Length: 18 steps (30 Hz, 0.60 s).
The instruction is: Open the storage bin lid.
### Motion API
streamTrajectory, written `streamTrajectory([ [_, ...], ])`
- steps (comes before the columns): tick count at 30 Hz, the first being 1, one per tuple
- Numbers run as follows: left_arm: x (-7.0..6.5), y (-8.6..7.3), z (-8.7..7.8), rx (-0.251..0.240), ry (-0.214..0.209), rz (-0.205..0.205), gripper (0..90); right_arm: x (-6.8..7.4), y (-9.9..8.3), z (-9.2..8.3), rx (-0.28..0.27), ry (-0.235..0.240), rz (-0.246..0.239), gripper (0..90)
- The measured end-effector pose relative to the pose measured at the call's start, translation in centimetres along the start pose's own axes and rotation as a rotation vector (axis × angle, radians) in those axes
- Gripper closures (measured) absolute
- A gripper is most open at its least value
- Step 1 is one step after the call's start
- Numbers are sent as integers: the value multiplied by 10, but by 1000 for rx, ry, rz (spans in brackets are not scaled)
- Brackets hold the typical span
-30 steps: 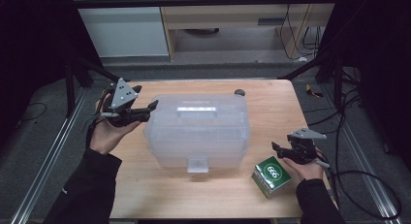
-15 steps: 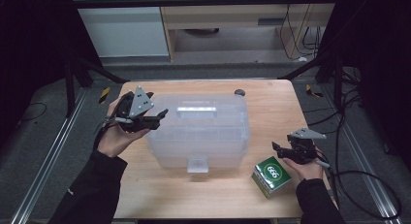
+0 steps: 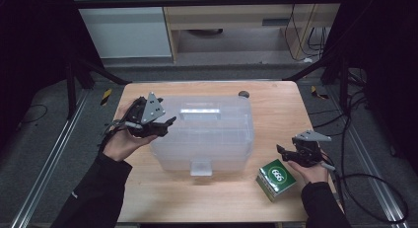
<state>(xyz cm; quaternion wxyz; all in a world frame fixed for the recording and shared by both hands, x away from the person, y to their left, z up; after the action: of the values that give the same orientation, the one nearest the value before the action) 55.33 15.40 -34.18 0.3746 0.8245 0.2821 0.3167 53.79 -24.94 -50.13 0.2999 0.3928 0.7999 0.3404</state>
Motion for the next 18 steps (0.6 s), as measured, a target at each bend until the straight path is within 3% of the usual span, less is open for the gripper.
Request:
streamTrajectory([
  [18,-17,12,12,45,-19,102,329,0,1,-1,-12,14,22,320],
])
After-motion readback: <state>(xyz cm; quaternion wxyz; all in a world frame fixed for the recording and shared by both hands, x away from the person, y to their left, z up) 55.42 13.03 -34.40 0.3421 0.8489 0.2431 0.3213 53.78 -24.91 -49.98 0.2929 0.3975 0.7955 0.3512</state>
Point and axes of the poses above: each handheld gripper's, and its own axes: z roughly forward along the jaws, y roughly out of its top, x roughly to its left, the point moved 8 cm from there along z, roughly forward along the jaws, and after that the axes turned 14 degrees about -z, right-handed, at the moved point
